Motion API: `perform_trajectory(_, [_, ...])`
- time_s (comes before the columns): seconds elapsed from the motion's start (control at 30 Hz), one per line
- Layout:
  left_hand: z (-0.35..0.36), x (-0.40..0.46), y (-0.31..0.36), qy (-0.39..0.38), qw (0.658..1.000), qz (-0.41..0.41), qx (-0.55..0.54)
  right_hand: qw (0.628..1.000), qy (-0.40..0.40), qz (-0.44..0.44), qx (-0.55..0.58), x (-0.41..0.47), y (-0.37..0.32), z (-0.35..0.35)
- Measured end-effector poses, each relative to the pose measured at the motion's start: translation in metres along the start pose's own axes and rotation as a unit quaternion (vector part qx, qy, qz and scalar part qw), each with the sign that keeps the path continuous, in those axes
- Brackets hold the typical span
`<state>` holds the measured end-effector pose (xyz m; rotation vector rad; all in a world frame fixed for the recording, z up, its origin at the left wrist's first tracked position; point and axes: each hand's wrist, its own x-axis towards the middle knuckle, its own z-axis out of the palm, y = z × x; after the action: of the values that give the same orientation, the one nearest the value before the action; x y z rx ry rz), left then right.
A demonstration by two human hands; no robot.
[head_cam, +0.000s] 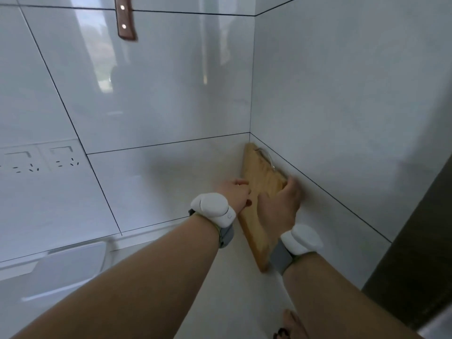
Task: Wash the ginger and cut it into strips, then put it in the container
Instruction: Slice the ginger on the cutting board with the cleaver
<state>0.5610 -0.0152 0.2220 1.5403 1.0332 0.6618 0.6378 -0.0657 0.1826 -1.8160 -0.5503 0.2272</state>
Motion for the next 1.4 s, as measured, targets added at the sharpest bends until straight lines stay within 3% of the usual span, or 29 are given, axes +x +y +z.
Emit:
perform_trajectory(0.17, [-0.010,0.023,0.006,0.039,0.998,0.001,0.045,0.998,0.013,-0.032,0.059,0.007,-0.001,0.011])
perform_trajectory(0.3, [-0.029,0.035,0.000,0.046,0.990,-0.027,0.134,0.994,-0.032,-0.039,0.098,0.005,0.001,0.023])
perform_trajectory(0.47, [-0.075,0.033,-0.035,0.071,0.953,-0.088,0.282,0.992,-0.119,0.018,0.033,0.000,0.029,0.047])
perform_trajectory(0.67, [-0.122,0.018,-0.107,0.097,0.948,-0.215,0.216,0.969,-0.222,0.070,-0.082,-0.016,0.076,0.078])
perform_trajectory(0.83, [-0.146,-0.002,-0.171,0.081,0.942,-0.261,0.195,0.935,-0.282,0.092,-0.197,-0.023,0.113,0.085])
perform_trajectory(1.13, [-0.198,-0.055,-0.260,0.042,0.909,-0.381,0.165,0.860,-0.322,0.116,-0.379,-0.046,0.164,0.091])
perform_trajectory(1.4, [-0.216,-0.076,-0.304,0.113,0.913,-0.378,0.105,0.844,-0.328,0.124,-0.406,-0.070,0.168,0.106])
